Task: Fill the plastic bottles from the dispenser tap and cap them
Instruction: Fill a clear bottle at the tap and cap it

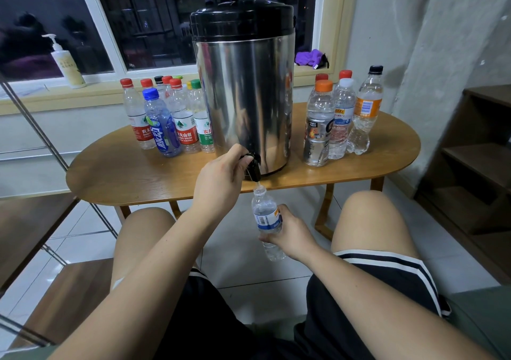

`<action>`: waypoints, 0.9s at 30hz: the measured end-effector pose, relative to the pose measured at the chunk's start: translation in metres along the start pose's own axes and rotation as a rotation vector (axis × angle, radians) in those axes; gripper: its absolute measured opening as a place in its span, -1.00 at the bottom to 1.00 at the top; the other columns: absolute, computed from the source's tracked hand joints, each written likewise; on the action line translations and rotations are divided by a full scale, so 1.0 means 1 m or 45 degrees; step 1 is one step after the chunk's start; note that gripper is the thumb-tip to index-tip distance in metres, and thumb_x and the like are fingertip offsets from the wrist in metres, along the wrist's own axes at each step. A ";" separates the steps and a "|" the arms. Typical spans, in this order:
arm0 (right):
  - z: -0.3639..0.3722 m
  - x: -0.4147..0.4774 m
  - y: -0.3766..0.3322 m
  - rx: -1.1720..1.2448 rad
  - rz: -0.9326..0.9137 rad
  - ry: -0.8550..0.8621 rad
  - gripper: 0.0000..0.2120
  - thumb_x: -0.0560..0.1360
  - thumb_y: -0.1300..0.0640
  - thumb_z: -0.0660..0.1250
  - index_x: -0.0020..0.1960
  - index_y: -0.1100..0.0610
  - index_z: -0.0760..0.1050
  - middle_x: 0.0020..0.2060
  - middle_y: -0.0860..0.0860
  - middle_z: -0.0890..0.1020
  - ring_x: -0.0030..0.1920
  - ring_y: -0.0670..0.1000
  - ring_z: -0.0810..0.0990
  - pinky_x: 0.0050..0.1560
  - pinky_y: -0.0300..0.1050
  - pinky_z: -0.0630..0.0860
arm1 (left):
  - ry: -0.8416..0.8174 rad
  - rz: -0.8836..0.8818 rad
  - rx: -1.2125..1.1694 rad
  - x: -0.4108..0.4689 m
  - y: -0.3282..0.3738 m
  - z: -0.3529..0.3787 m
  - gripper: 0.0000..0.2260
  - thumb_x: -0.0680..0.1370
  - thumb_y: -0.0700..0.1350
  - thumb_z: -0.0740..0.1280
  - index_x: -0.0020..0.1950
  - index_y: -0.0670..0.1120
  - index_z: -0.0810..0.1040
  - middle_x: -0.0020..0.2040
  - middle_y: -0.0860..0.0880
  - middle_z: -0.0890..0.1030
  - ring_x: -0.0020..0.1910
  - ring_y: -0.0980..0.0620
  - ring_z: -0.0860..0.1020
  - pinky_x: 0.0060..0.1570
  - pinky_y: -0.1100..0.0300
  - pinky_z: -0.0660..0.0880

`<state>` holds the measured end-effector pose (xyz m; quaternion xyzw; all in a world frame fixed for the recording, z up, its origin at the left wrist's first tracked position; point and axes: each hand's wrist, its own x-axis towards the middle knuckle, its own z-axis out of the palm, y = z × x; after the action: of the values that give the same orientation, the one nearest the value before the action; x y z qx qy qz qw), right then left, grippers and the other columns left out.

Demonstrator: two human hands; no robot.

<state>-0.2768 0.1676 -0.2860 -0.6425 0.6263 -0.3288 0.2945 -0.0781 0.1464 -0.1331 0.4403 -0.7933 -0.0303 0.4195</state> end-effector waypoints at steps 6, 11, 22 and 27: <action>0.000 0.000 0.000 0.013 0.001 0.004 -0.34 0.39 -0.12 0.69 0.34 -0.10 0.40 0.23 -0.11 0.68 0.18 -0.03 0.67 0.21 0.00 0.65 | -0.007 0.000 0.004 0.000 0.001 -0.001 -0.83 0.78 0.08 0.20 0.07 0.03 0.42 -0.21 0.04 0.60 -0.23 -0.08 0.57 -0.25 -0.13 0.55; 0.000 0.000 -0.001 0.015 0.006 0.004 -0.34 0.39 -0.11 0.69 0.33 -0.08 0.41 0.21 -0.11 0.68 0.17 -0.03 0.67 0.18 -0.04 0.63 | -0.003 0.001 0.020 0.000 0.001 -0.001 -0.84 0.78 0.07 0.20 0.08 0.02 0.43 -0.22 0.05 0.59 -0.25 -0.05 0.55 -0.27 -0.11 0.54; 0.000 0.001 0.000 0.000 -0.006 0.009 -0.33 0.37 -0.12 0.69 0.33 -0.07 0.42 0.20 -0.10 0.69 0.14 -0.03 0.68 0.14 -0.08 0.63 | 0.003 -0.008 -0.018 0.000 0.001 0.000 -0.83 0.78 0.07 0.22 0.05 0.03 0.42 -0.23 0.04 0.58 -0.26 -0.07 0.53 -0.27 -0.12 0.53; 0.000 0.000 0.000 0.000 -0.002 0.013 -0.35 0.37 -0.12 0.70 0.31 -0.07 0.42 0.18 -0.10 0.69 0.11 -0.04 0.68 0.09 -0.11 0.61 | -0.001 -0.019 -0.023 -0.001 0.002 0.000 -0.84 0.78 0.07 0.22 0.06 0.04 0.42 -0.22 0.04 0.58 -0.25 -0.08 0.53 -0.26 -0.12 0.53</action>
<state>-0.2766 0.1674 -0.2859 -0.6413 0.6273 -0.3325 0.2910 -0.0788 0.1480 -0.1326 0.4422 -0.7898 -0.0408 0.4231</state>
